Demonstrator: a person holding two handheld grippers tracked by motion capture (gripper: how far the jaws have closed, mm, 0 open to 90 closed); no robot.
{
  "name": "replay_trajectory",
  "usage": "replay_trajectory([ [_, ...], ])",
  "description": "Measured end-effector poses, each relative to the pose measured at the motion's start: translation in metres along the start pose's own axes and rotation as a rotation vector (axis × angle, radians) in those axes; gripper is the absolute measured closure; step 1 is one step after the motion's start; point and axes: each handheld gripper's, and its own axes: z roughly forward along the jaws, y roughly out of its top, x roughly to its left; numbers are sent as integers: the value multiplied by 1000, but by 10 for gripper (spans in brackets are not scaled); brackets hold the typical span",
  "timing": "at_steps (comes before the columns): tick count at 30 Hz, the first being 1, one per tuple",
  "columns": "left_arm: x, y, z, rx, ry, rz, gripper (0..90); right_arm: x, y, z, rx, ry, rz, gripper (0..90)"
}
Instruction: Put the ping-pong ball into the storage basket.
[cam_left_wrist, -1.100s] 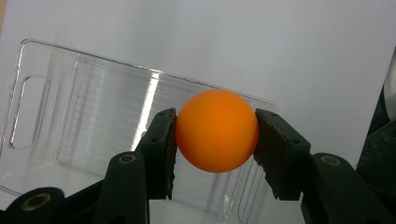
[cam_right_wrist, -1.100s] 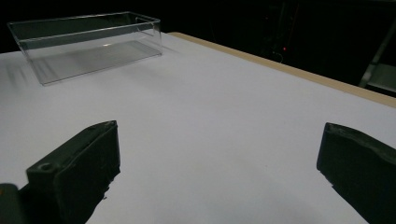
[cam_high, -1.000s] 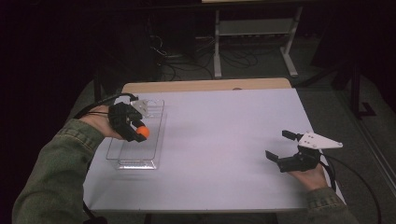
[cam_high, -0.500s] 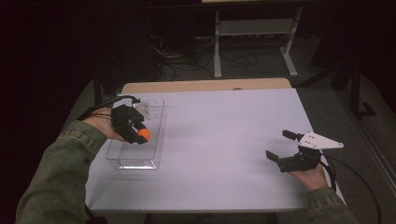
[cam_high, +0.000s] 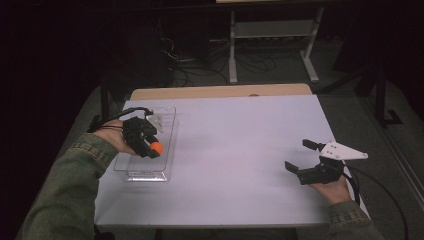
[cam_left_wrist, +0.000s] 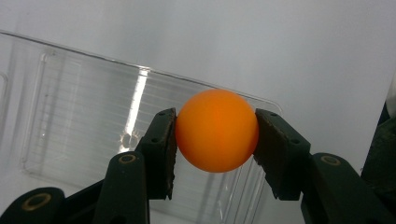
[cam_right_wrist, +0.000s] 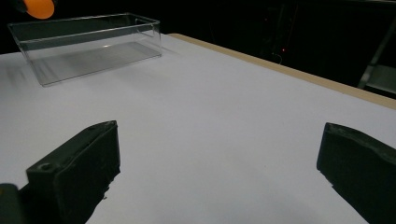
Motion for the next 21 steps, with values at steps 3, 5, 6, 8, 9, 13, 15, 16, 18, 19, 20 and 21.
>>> replay_trajectory([
  [3,1,-1,2,1,-2,-2,505,0,0,0,-1,1,-1,0],
  [5,1,-1,4,1,-7,-6,505,0,0,0,-2,2,-1,0],
  [6,1,-2,4,2,-6,-4,505,0,0,0,-2,2,-1,0],
  [8,0,-3,6,-2,-11,-10,505,1,0,0,-1,2,-1,0],
  [9,1,-3,7,2,-10,-8,505,0,0,0,-1,2,-1,0],
  [13,1,-4,11,2,-16,-9,505,0,0,0,0,2,-1,0],
  [15,1,-4,12,-1,-19,-9,505,0,0,0,1,2,-2,0],
  [16,1,-4,12,-1,-19,-12,505,0,0,0,1,3,-1,0],
  [18,1,-4,13,3,-21,-13,505,0,0,0,2,3,-1,0],
  [19,1,-4,14,5,-22,-10,506,0,0,0,2,3,-2,0],
  [20,1,-5,15,5,-22,-12,505,0,0,0,3,2,0,0],
  [21,1,-5,16,4,-24,-12,505,0,0,0,2,2,-1,0],
])
